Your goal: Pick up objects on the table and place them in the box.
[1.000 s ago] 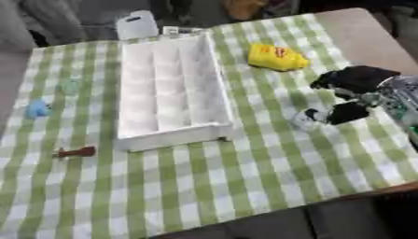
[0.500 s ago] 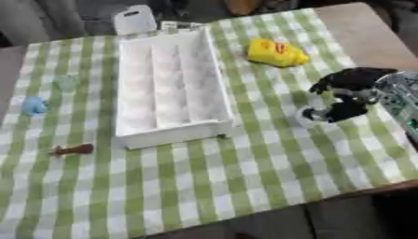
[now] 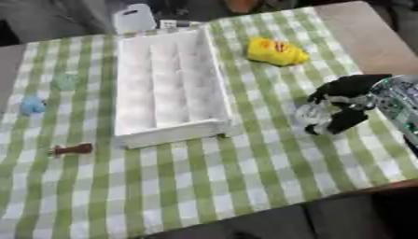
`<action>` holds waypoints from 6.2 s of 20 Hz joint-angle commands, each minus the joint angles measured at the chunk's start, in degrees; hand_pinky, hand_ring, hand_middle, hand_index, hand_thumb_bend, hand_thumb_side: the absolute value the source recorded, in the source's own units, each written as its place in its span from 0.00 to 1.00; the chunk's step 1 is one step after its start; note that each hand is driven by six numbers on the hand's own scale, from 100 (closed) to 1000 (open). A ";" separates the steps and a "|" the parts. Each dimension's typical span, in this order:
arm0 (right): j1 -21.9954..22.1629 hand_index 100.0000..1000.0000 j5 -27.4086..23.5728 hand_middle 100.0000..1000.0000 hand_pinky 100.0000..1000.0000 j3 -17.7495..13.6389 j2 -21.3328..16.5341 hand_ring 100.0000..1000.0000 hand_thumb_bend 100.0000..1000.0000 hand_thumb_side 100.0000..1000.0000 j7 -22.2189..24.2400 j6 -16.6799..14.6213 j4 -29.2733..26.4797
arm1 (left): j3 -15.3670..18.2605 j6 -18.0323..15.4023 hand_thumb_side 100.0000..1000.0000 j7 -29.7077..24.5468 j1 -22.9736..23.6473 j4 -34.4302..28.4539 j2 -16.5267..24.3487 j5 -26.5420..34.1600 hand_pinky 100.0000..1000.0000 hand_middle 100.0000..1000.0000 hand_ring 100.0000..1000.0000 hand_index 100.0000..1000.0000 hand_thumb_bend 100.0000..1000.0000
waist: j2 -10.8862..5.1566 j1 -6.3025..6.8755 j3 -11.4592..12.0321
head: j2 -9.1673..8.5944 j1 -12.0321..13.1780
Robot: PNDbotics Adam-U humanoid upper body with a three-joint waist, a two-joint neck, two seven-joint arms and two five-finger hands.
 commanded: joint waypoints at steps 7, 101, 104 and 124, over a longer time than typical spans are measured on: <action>-0.40 0.98 1.26 0.80 0.56 -0.24 -1.31 0.41 0.40 0.75 1.15 -0.07 -2.52 | 0.06 -0.11 0.86 -0.11 -0.75 -0.84 1.12 0.07 0.74 0.67 1.00 0.71 0.00 | 0.22 -0.17 -0.14 | 0.04 -0.37; -4.96 0.39 -8.90 0.24 0.27 -1.97 -2.01 0.17 0.05 0.22 -12.49 2.50 -6.80 | -0.15 -0.21 0.86 -0.87 -0.69 -0.73 1.20 0.41 0.74 0.67 1.00 0.71 0.00 | 0.12 -0.12 -0.08 | 0.04 -2.05; -5.53 0.39 -10.44 0.23 0.27 -2.07 -2.36 0.17 0.04 0.21 -12.25 2.66 -7.59 | -0.19 -0.25 0.86 -0.92 -0.66 -0.69 1.21 0.37 0.74 0.67 1.00 0.71 0.00 | -0.04 -0.32 -0.08 | 0.04 -2.03; -14.95 0.35 -12.93 0.22 0.23 3.03 2.12 0.15 0.00 0.12 -15.60 2.06 -8.00 | -0.91 -0.41 0.85 -1.68 -0.54 -0.41 1.06 0.55 0.74 0.68 1.00 0.71 0.00 | -0.85 -0.75 1.90 | 0.04 -3.24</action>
